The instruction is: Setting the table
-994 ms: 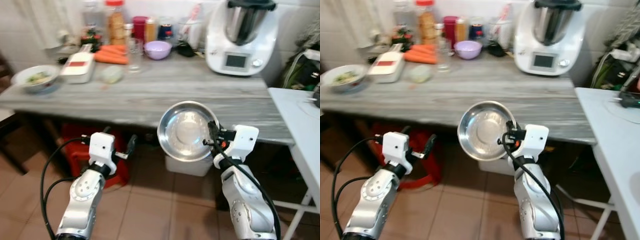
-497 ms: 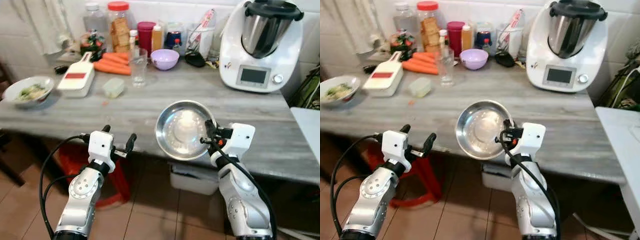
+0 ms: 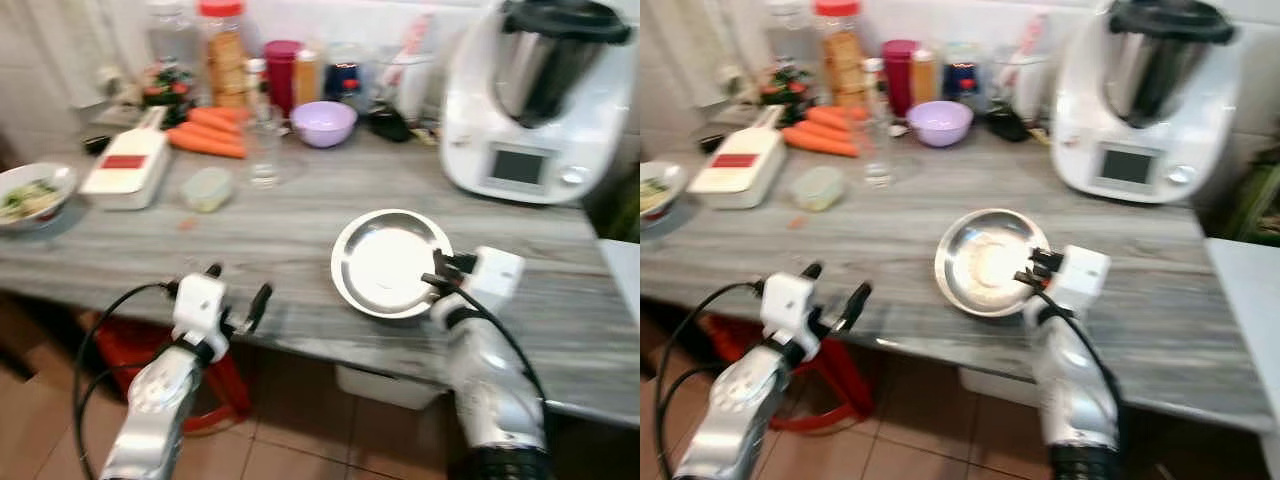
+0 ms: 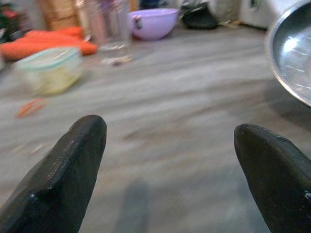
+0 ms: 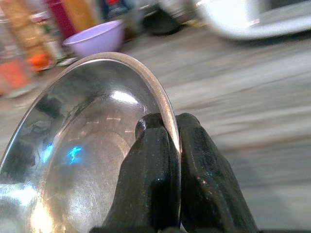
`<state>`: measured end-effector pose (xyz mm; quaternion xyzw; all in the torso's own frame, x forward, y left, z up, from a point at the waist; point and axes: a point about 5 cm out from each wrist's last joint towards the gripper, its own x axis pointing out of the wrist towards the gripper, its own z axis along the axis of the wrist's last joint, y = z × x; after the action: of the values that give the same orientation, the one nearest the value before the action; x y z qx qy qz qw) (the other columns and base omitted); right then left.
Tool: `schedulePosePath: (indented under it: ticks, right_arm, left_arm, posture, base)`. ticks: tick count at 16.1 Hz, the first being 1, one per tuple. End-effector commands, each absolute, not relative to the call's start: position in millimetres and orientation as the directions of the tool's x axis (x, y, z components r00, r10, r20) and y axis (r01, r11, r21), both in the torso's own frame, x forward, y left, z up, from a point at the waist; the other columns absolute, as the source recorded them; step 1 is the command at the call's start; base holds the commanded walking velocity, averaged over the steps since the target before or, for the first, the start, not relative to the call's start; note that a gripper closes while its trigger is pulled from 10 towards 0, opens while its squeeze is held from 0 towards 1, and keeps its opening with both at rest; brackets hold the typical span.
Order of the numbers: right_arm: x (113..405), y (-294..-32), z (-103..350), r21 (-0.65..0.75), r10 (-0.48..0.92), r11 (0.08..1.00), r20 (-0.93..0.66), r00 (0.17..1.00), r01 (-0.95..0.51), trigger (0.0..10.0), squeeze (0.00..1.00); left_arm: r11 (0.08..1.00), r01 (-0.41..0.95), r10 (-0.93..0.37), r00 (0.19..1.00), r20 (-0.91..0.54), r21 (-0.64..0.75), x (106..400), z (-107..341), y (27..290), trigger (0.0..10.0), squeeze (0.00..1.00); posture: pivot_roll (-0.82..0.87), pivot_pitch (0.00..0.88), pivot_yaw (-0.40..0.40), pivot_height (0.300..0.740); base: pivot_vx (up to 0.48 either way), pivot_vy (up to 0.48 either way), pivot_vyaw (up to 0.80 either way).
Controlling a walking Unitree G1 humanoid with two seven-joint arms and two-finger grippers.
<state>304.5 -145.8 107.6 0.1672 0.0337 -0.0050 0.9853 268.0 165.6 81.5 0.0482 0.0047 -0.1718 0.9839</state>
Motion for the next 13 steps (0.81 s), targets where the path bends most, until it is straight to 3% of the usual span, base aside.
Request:
schedulePosePath:
  ticks: [1,5,12,13]
  right_arm:
    - [309,-147,105,0.342,-0.018,0.938,-0.098,0.995,0.051,10.0,0.00]
    - [319,-133,96,0.405,0.021,0.912,-0.190,0.982,0.058,10.0,0.00]
    - [331,-110,95,0.473,0.072,0.879,-0.257,0.964,0.061,10.0,0.00]
    - [334,-109,97,0.474,0.070,0.878,-0.258,0.964,0.063,10.0,0.63]
  left_arm:
    - [0.906,0.410,-0.412,0.911,-0.002,0.102,265,88,158,10.0,0.00]
    - [0.832,0.546,-0.546,0.837,-0.032,0.097,252,90,160,10.0,0.00]
    - [0.750,0.655,-0.652,0.755,-0.063,0.090,246,91,153,10.0,0.00]
    - [0.742,0.665,-0.662,0.747,-0.067,0.085,246,91,151,10.0,0.00]
  posture:
    - [0.03,0.000,-0.002,0.740]
    - [0.04,0.000,-0.002,0.740]
    - [0.03,0.000,0.001,0.740]
    - [0.03,0.000,0.000,0.740]
  base:
    - [0.000,0.000,0.00]
    - [0.000,0.000,0.00]
    - [0.000,0.000,0.00]
    - [0.000,0.000,0.00]
